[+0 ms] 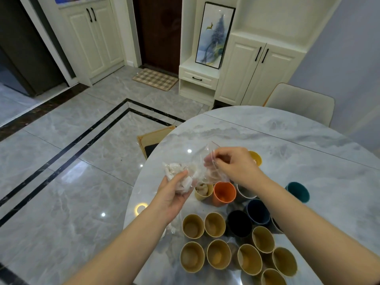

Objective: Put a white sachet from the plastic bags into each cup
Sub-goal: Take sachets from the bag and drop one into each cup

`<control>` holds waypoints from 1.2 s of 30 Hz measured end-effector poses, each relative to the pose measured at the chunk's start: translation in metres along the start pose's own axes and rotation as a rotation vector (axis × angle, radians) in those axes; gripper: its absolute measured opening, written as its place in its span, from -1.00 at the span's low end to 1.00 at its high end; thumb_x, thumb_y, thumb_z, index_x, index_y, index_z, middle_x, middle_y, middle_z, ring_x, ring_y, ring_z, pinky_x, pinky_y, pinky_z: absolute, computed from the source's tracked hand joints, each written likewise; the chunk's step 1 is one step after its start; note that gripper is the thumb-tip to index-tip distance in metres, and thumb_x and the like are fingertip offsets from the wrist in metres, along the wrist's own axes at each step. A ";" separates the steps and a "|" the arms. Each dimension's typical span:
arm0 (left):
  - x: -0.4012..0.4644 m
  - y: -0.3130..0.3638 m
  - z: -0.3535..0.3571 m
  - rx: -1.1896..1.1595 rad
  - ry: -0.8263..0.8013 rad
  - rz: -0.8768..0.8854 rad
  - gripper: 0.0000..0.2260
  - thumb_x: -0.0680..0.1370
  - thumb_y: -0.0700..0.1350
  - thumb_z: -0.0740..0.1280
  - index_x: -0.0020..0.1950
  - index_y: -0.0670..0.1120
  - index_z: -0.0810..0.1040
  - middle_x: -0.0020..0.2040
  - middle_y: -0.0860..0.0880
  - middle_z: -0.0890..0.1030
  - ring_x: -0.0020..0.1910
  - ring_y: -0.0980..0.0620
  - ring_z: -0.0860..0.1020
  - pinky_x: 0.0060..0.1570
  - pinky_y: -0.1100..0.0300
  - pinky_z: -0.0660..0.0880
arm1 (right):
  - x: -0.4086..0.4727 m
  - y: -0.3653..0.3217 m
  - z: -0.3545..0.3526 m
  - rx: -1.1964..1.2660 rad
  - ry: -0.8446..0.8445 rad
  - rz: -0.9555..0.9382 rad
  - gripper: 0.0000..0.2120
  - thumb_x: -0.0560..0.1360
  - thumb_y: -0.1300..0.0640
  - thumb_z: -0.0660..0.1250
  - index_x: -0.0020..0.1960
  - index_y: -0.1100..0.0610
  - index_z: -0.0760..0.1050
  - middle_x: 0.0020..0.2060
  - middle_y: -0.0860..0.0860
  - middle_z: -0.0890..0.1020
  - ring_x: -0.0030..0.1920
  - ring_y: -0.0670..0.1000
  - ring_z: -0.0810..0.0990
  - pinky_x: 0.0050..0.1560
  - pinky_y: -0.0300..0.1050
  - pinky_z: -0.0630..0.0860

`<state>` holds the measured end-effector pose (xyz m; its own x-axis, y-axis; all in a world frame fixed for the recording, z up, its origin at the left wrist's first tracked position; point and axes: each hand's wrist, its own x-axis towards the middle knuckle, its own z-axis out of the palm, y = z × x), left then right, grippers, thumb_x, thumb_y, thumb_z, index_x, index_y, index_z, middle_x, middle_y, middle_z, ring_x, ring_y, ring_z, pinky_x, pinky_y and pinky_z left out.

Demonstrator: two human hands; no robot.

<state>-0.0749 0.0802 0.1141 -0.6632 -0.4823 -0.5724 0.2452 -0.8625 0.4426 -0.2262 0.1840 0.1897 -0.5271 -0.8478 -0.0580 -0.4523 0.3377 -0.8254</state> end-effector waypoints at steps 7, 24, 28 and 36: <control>-0.001 -0.009 0.002 0.050 -0.162 -0.072 -0.52 0.54 -0.42 0.27 0.44 -0.16 0.43 0.34 -0.28 0.58 0.22 -0.23 0.63 -0.02 0.06 0.68 | -0.005 0.011 -0.009 -0.385 -0.130 0.070 -0.55 0.39 -0.13 0.52 0.25 -0.04 0.62 0.08 -0.10 0.71 -0.04 -0.17 0.67 -0.02 -0.27 0.60; 0.011 -0.023 -0.001 -0.055 -0.047 -0.087 -0.73 0.58 -0.34 0.30 0.28 -0.20 0.55 0.14 -0.19 0.69 0.01 -0.09 0.71 0.00 0.03 0.67 | -0.013 0.052 -0.031 0.124 0.038 0.101 -0.84 0.58 0.25 0.32 -0.09 0.03 0.58 -0.21 -0.02 0.72 -0.18 -0.06 0.73 -0.16 -0.17 0.65; 0.018 -0.020 -0.009 -0.140 0.018 -0.072 -0.73 0.59 -0.32 0.30 0.29 -0.20 0.53 0.30 -0.23 0.58 0.19 -0.10 0.63 -0.22 0.11 0.69 | -0.010 0.077 -0.038 0.287 0.270 0.273 -0.86 0.61 0.27 0.27 -0.05 0.13 0.58 -0.22 0.20 0.71 -0.31 0.06 0.69 -0.30 -0.12 0.63; 0.024 -0.021 -0.020 -0.199 0.046 -0.064 -0.52 0.57 -0.29 0.35 0.49 -0.16 0.39 0.37 -0.18 0.58 0.16 -0.09 0.68 -0.13 0.09 0.69 | -0.016 0.126 0.002 0.094 0.101 0.588 -0.78 0.60 0.28 0.18 0.18 0.18 0.52 -0.22 0.18 0.69 -0.41 -0.04 0.65 -0.41 -0.27 0.58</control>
<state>-0.0816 0.0836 0.0776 -0.6501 -0.4279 -0.6279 0.3413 -0.9028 0.2618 -0.2738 0.2393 0.0857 -0.7376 -0.4849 -0.4699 -0.0012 0.6968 -0.7173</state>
